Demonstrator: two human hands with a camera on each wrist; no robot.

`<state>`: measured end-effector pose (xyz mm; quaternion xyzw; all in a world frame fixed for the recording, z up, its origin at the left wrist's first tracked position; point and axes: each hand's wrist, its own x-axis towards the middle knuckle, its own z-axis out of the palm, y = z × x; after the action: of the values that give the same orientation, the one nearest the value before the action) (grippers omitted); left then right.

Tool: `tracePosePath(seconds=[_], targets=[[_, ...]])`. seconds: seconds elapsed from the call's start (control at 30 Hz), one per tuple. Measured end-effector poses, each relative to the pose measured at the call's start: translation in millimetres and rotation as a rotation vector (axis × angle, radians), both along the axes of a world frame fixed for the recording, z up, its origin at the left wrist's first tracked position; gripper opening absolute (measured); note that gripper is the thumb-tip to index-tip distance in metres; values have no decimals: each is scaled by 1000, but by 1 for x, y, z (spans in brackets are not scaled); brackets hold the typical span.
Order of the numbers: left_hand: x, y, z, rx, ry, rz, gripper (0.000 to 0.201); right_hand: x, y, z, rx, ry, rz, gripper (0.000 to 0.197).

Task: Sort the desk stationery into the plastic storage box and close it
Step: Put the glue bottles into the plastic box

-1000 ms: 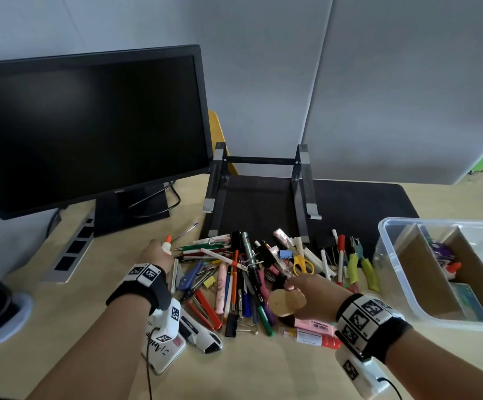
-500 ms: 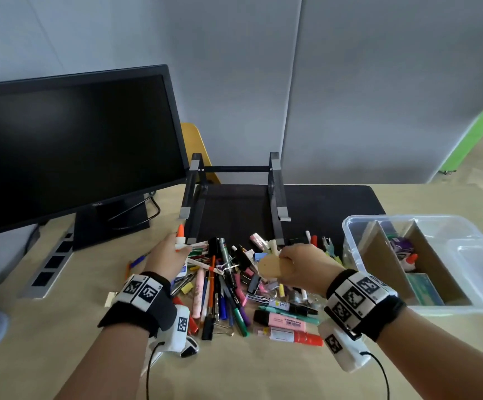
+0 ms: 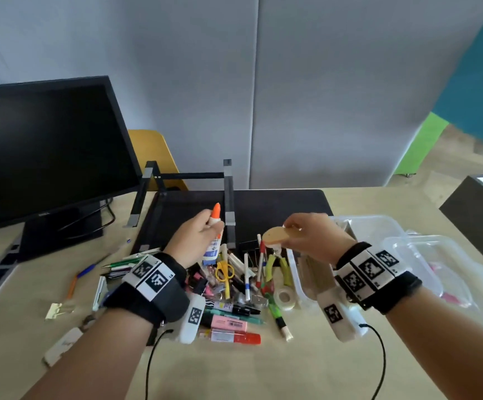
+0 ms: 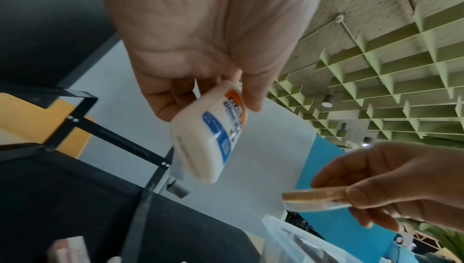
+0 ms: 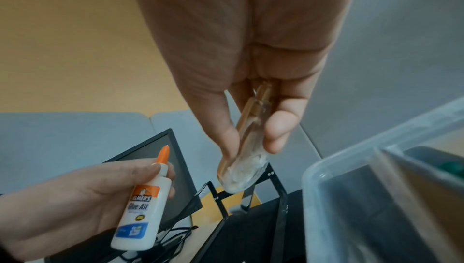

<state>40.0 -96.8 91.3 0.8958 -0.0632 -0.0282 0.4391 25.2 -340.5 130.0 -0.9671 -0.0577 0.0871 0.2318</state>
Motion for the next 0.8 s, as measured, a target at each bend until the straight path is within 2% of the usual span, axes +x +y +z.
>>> tracePosePath(seconds=[0.23,0.4,0.53,0.67,0.8], targets=[[-4,-59,14,-69,-150,-39,20,10,-64,11,-35,-50,-66,25],[-4,-93,16,-91,-171,-26,21,23,-105,1,-109,-52,-97,28],[-5,-109,12,-91,-184,-13,21,34,-119,-10,-270,-7,-25,33],[-2,-118,10,-77,-197,-6,24,47,-115,-18,-326,29,79,41],[0,-120,9,-68,-173,-26,24,61,-103,-28,-404,24,178,32]])
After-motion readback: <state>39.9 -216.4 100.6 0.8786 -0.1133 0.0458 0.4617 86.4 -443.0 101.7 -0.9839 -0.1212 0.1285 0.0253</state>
